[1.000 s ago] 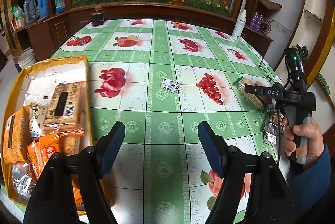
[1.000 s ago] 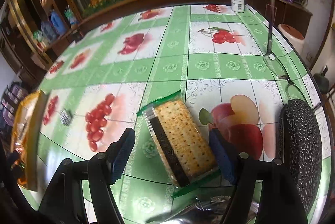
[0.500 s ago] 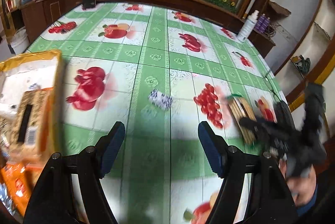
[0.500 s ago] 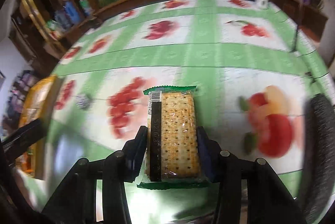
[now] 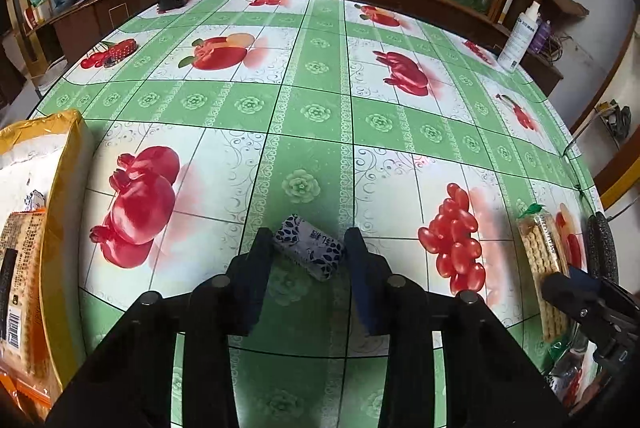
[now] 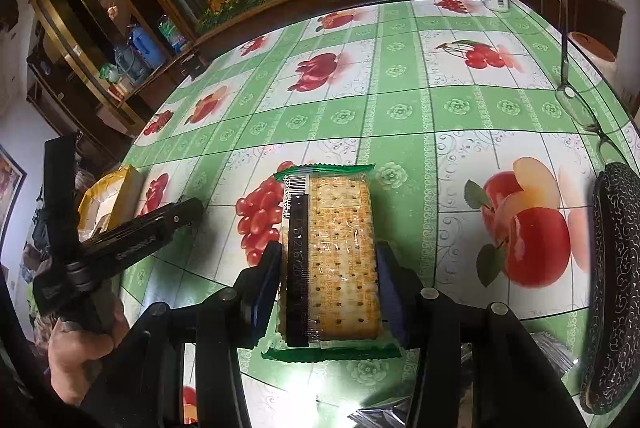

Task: Organize snacks
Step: 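Grasp and lift the white milk packet with left gripper while right gripper carries the cracker pack toward the tray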

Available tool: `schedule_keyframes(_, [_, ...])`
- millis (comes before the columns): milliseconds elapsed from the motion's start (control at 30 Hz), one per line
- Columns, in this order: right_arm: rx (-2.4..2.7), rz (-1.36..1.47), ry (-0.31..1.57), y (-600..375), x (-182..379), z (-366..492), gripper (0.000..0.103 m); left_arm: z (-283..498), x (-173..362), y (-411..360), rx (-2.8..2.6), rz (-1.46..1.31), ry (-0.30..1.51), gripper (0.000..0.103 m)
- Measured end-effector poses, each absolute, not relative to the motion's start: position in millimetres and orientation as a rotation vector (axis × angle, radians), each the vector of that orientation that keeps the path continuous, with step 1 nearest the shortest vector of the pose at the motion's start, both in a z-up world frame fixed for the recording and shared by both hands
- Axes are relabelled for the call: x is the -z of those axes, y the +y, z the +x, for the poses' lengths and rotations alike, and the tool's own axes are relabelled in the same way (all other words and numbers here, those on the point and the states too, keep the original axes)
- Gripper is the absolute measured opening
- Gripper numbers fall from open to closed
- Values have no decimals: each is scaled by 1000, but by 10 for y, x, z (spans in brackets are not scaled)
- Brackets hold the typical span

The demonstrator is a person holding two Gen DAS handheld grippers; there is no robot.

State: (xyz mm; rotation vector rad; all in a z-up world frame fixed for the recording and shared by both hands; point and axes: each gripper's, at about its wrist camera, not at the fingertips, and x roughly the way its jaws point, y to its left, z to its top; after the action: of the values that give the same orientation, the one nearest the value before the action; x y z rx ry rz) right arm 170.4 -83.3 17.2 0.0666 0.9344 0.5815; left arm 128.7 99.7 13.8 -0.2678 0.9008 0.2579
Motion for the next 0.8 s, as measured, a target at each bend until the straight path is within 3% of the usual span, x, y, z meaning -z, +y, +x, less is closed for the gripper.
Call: schedule_keyframes(800, [-764, -47, 866, -315, -234, 1092, 48, 164, -553, 722, -251, -136, 721, 33])
